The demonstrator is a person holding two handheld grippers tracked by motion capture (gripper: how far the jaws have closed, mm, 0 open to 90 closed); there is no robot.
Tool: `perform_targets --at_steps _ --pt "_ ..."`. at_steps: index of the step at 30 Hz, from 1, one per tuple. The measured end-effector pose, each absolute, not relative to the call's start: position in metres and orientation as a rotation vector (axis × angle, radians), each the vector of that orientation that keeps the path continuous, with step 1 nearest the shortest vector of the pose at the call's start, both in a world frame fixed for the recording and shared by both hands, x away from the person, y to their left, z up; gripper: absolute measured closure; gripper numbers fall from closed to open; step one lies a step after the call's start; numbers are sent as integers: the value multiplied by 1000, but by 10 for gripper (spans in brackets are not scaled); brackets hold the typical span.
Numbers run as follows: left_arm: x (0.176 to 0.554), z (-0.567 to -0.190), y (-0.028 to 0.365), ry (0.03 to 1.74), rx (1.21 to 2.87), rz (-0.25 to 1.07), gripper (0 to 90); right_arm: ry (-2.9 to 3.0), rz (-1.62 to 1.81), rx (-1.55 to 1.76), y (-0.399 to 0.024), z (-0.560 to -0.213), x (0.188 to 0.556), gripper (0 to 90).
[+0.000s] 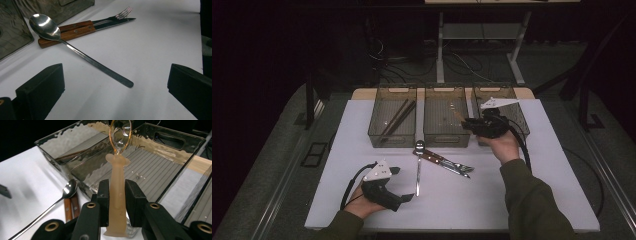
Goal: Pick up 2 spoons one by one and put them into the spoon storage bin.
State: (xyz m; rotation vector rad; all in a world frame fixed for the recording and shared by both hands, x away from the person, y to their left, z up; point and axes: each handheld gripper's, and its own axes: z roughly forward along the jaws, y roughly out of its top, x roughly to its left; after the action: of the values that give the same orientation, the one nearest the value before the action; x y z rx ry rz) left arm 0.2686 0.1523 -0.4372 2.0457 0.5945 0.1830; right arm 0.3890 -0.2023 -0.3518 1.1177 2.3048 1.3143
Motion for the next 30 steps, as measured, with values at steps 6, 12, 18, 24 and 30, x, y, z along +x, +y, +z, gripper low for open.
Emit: perform_targets --at_steps 6,12,18,24,30 --pt "268 -437 152 591 2052 179 0 2305 1271 1139 -194 -352 409 745" --pt "269 -436 152 585 2051 181 0 2319 1208 1193 -186 -360 429 744" --pt "269 -436 152 578 2052 182 0 2359 1089 1202 -175 -369 441 744" --pt "268 -436 152 574 2056 181 0 2401 1039 1206 -166 -377 446 743" --pt "268 -436 152 574 2057 182 0 2408 1001 1219 -162 -381 449 618"
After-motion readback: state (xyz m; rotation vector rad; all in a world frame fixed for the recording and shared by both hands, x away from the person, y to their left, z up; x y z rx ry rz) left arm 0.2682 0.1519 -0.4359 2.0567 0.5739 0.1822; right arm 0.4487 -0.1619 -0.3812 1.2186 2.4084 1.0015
